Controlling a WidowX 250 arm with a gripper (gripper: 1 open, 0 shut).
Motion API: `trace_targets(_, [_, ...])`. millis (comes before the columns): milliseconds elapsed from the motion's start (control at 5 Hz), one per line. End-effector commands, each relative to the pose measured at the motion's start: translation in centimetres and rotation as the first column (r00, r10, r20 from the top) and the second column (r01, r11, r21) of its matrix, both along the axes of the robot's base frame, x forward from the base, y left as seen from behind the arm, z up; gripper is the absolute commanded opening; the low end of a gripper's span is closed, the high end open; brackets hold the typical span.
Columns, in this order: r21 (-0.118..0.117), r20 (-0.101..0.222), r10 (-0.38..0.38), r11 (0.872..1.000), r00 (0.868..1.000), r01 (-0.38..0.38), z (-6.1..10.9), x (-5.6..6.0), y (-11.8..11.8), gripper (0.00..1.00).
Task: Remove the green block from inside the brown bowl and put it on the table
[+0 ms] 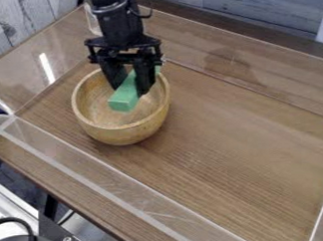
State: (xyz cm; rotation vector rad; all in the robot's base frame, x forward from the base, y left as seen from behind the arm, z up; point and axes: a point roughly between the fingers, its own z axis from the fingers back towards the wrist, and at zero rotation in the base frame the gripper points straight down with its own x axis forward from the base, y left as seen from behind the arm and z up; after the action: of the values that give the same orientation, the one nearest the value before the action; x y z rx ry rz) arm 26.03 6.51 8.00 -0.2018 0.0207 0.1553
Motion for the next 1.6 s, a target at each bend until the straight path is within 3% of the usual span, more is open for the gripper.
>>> trace_targets(0, [0.015, 0.073, -0.025, 1.0, 0.997, 0.024, 1.8, 0.9, -1.7, 0.0])
trace_targets(400, [0.045, 0.049, -0.1, 0.994, 0.994, 0.098, 0.2, 3.6, -9.4, 0.0])
trace_targets(600, [0.062, 0.01, -0.136, 0.989, 0.991, 0.135, -1.4, 3.1, -13.3, 0.0])
trace_targets(800, [0.08, -0.021, -0.098, 0.992, 0.995, 0.099, -1.8, 2.1, -10.3, 0.0])
trace_targets(1000, [0.095, -0.054, -0.09, 0.991, 0.994, 0.095, -2.7, 1.4, -9.9, 0.0])
trace_targets(1400, [0.135, 0.021, -0.015, 0.991, 1.0, 0.012, -3.4, 1.6, -9.6, 0.0])
